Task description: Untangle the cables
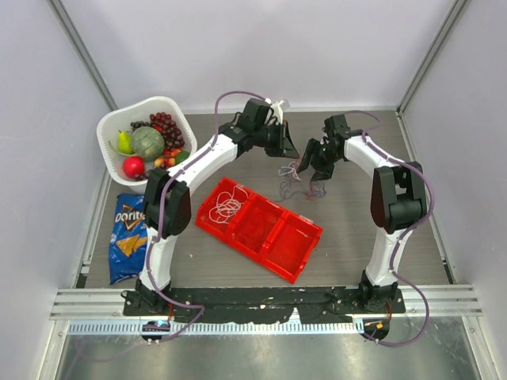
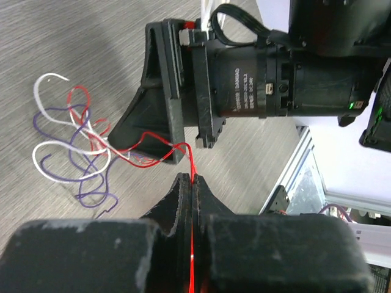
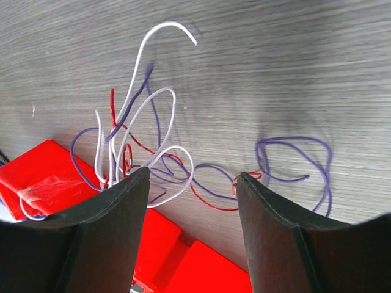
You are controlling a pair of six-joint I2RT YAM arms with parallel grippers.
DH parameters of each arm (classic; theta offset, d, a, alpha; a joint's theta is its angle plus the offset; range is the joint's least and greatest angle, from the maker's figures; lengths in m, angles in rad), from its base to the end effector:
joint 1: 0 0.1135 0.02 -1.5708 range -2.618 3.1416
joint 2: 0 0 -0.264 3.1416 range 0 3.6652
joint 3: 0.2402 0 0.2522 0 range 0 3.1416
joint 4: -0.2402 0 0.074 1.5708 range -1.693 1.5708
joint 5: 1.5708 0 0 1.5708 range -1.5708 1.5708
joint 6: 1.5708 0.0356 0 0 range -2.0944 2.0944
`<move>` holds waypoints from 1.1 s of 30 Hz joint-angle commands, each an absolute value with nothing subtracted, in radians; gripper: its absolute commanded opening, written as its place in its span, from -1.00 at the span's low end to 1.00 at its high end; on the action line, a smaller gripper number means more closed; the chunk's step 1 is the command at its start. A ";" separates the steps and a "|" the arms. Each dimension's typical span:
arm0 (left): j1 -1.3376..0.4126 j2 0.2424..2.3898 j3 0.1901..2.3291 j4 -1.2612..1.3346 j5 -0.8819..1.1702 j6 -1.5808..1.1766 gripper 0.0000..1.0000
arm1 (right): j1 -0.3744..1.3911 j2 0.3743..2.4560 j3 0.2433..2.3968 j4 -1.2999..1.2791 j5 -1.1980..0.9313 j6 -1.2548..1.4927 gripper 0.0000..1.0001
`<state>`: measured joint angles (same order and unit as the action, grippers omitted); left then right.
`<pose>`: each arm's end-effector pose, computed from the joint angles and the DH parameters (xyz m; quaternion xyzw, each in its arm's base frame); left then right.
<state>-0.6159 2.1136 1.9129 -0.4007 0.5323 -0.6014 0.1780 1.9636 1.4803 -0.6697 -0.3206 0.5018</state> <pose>0.3933 -0.3005 0.2903 0.1287 0.8527 -0.4480 0.2357 0.4011 0.0836 0.1982 0.1230 0.9584 0.2155 0.1410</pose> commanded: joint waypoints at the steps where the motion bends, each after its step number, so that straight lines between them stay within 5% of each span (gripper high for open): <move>1: -0.618 2.052 1.974 -0.400 0.586 -0.624 -1.00 | 0.199 1.850 1.450 -0.558 -0.334 0.512 0.29; 9: -0.617 2.056 2.065 -0.494 0.503 -0.589 -1.00 | 0.199 1.734 1.450 -0.701 -0.209 0.471 0.28; 20: -0.603 2.033 2.046 -0.439 0.558 -0.667 -1.00 | 0.236 1.569 1.358 -0.582 -0.186 0.448 0.24; 33: -0.601 1.977 2.010 -0.399 0.614 -0.686 -1.00 | 0.273 1.632 1.443 -0.564 0.033 0.460 0.17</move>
<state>-0.6060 2.0743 2.0235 -0.4522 0.5732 -0.6807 0.2707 1.6199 1.3788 -0.5964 -0.0986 0.4652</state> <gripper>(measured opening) 0.011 0.593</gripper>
